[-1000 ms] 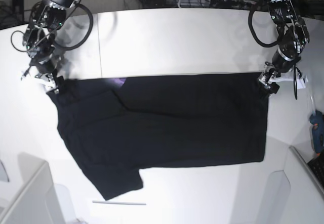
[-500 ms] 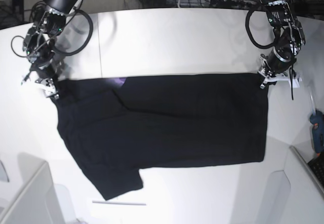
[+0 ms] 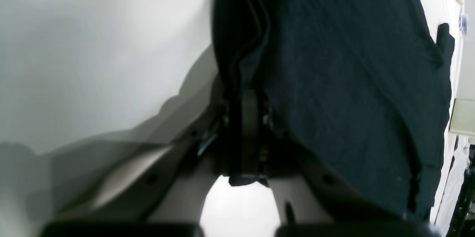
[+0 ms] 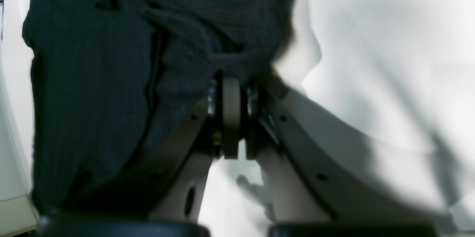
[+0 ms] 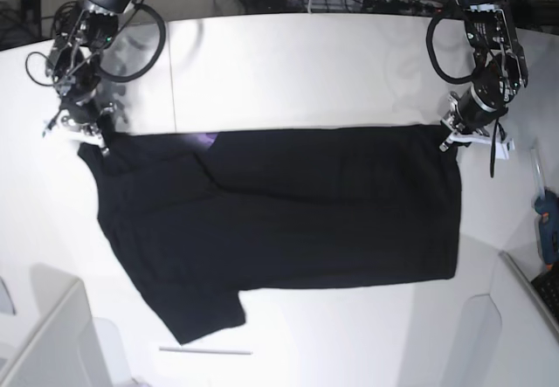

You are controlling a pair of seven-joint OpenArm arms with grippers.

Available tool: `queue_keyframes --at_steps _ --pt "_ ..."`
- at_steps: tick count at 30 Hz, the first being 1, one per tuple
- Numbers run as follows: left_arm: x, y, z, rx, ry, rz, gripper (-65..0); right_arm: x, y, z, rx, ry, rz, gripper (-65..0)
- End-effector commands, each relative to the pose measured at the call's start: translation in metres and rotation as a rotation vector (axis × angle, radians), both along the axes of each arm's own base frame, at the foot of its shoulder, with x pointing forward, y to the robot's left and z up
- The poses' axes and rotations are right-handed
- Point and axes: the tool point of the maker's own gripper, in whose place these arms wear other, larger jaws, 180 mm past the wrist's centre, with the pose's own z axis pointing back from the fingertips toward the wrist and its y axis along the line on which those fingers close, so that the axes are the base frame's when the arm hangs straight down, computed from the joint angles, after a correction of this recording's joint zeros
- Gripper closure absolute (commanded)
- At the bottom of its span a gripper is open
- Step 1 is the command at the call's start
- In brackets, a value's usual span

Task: Fold the T-shirt properly
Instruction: 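Drag the held shirt toward the robot with both grippers, then release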

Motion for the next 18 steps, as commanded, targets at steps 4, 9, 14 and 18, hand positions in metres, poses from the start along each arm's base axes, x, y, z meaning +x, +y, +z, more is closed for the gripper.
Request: queue_keyframes --at_steps 4,9,14,18 --pt "-0.013 0.019 0.003 0.065 0.044 -0.026 0.0 -0.003 -0.012 0.018 -0.056 -0.036 0.002 0.0" --pt "-0.025 0.023 0.018 0.125 0.034 -0.069 0.0 -0.021 -0.016 0.028 -0.107 -0.027 0.026 0.0" --pt "-0.046 0.02 0.023 0.16 0.053 -0.113 0.0 -0.048 -0.016 0.037 -0.155 -0.008 0.047 0.0" --pt "-0.067 0.019 0.017 0.167 0.099 -0.129 0.0 -0.07 -0.016 0.042 -0.188 0.017 0.065 0.0"
